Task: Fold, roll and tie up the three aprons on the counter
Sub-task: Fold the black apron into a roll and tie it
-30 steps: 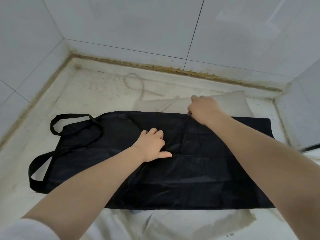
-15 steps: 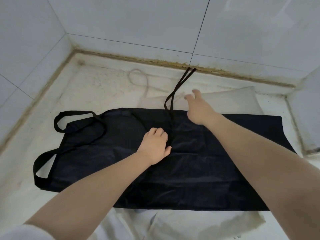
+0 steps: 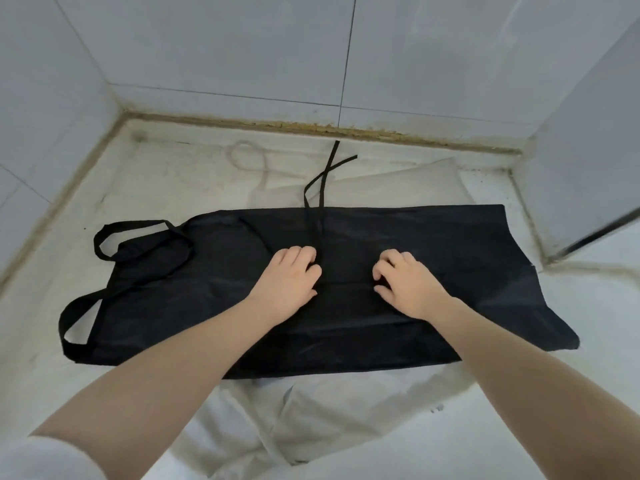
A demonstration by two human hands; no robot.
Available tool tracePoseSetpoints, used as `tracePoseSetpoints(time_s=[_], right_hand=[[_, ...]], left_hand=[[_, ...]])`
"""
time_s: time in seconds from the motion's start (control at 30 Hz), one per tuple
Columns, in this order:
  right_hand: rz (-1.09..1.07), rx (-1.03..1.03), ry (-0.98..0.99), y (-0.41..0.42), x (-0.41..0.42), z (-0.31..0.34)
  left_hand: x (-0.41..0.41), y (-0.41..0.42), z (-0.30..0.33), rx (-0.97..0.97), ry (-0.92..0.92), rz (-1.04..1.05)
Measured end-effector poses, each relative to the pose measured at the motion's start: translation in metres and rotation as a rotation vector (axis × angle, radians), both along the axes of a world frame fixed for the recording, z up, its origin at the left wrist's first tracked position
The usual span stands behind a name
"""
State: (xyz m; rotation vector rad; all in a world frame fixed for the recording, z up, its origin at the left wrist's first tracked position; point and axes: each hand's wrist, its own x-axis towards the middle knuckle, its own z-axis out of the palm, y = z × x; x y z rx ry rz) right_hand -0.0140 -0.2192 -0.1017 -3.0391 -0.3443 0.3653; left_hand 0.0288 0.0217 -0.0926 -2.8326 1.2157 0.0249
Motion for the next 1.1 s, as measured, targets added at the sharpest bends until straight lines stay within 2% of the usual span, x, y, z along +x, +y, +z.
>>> tracePoseSetpoints(time_s=[0.07,0.17,0.23,0.3,0.4,0.47,0.57,0.63,0.73,0.83,0.93,1.03,1.1], right_hand=[[-0.098,-0.096,-0.009,-0.022,-0.014,0.001],[-0.152,-0.177,0.057,-0.034,-0.026,0.011],[-0.023,-0.142,0.036,-0.021,-0.028,0.02],[0.155,-0.042,0.072,0.002,-0.034,0.028],[0.279,0.034,0.179,0.036,-0.05,0.027],[0.282,-0.006,0.209,0.047,-0.059,0.023],[0.271,-0.101,0.236,0.055,-0.065,0.022],[0.269,-0.143,0.243,0.059,-0.068,0.024],[0.225,-0.143,0.262,0.066,-0.07,0.024],[0.05,0.042,0.273,0.065,-0.059,0.034],[-0.086,0.151,0.297,0.062,-0.039,0.044],[-0.205,0.189,0.272,0.063,-0.025,0.044],[-0.251,0.117,0.263,0.065,-0.019,0.04]], left_hand=[[-0.011,-0.004,0.005,0.001,-0.047,-0.065],[-0.028,-0.01,0.005,0.091,0.179,-0.094],[-0.038,-0.013,0.009,0.149,0.371,0.004],[-0.051,-0.014,0.013,0.171,0.438,0.061],[-0.066,-0.009,0.013,0.193,0.443,0.062],[-0.073,-0.003,0.009,0.229,0.411,0.042],[-0.083,0.002,0.008,0.351,0.465,0.085],[-0.084,0.004,0.007,0.361,0.471,0.111],[-0.08,0.007,0.007,0.323,0.505,0.126],[-0.067,0.01,0.01,0.199,0.624,0.16],[-0.046,0.022,0.017,0.035,0.634,0.209],[-0.026,0.038,0.03,0.067,0.594,0.232],[-0.015,0.05,0.034,0.103,0.614,0.242]])
